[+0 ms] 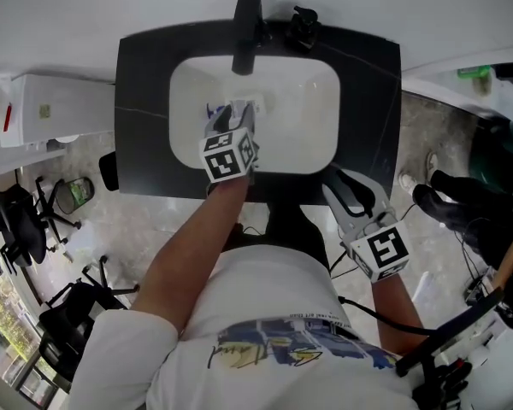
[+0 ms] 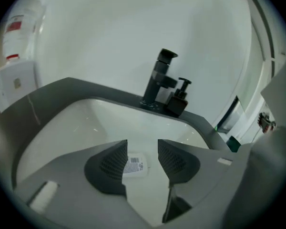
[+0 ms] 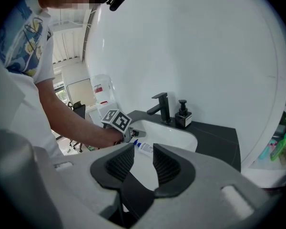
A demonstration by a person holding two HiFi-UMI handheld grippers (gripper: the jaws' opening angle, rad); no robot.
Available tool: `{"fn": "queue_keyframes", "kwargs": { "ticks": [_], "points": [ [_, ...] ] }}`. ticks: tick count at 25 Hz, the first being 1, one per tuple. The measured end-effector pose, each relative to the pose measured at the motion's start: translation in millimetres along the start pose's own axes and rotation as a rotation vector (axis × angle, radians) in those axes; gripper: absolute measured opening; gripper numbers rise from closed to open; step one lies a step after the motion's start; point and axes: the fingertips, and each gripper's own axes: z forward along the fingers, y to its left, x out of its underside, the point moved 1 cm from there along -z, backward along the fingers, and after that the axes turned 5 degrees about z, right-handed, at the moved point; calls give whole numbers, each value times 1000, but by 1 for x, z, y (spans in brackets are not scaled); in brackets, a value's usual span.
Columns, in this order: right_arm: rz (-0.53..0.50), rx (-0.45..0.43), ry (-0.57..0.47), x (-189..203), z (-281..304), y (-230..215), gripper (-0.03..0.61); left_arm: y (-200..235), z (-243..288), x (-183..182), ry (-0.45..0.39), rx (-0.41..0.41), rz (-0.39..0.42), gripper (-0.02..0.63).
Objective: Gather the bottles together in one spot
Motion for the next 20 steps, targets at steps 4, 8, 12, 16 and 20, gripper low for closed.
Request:
{"fn": "queue_keyframes", "kwargs": {
  "ticks": [4, 8, 12, 16, 20],
  "points": [
    [-3, -18, 15, 1, 8, 4, 121, 33, 3, 14, 19, -54, -213, 198],
    [-3, -24, 22, -1, 12, 2, 121, 53, 13, 22, 17, -92, -360, 204],
    [-2, -30, 37, -3, 14, -4, 121, 71, 21, 28, 25, -150, -467, 207],
    [0, -27, 46, -4, 17, -14, 121, 86, 33, 43, 51, -196, -621, 202],
    [-2, -29, 54, -4, 16, -25, 121, 96, 42, 61, 57, -235, -771, 194]
  ]
}}
